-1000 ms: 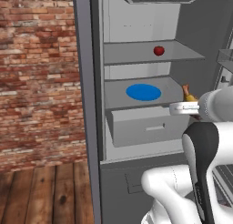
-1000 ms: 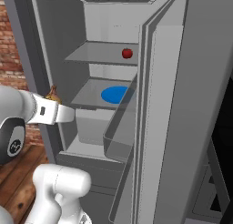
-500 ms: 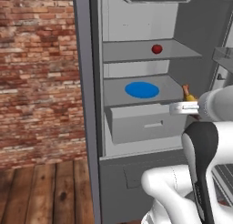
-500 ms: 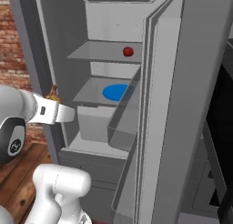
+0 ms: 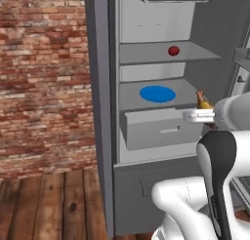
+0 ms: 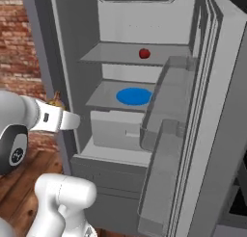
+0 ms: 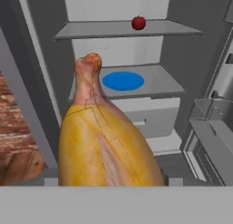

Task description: Transport the chicken drumstick from the fridge to the microwave and turn on the microwave.

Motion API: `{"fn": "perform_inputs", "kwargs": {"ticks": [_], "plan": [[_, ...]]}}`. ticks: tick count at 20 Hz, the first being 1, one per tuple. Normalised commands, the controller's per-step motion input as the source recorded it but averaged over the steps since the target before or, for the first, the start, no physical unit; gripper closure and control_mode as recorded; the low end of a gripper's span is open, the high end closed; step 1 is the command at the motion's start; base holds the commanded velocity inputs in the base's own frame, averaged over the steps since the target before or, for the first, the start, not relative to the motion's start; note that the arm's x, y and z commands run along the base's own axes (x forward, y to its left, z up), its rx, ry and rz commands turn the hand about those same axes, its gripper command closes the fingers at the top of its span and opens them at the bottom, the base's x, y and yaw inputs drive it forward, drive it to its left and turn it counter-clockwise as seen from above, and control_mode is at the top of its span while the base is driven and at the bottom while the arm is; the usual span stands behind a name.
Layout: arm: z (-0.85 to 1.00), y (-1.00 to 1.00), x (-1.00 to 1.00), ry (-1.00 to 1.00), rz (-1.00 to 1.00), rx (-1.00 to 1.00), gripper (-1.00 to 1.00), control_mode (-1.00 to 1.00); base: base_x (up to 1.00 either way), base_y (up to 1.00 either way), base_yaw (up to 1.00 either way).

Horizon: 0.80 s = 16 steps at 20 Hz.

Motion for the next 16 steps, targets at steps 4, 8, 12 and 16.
{"fn": "perform_inputs", "kwargs": {"ticks": [4, 8, 12, 16], "plan": [[0.00, 0.00, 0.00, 0.00, 0.00, 0.00, 1.00, 1.00, -0.17, 0.73, -0.20], [0.00, 0.00, 0.00, 0.00, 0.00, 0.00, 1.00, 1.00, -0.17, 0.64, -0.24], [0.00, 0.00, 0.00, 0.00, 0.00, 0.00, 1.00, 1.00, -0.18, 0.63, -0.31], [0.00, 0.00, 0.00, 0.00, 0.00, 0.00, 1.00, 1.00, -0.28, 0.47, -0.46]]}}
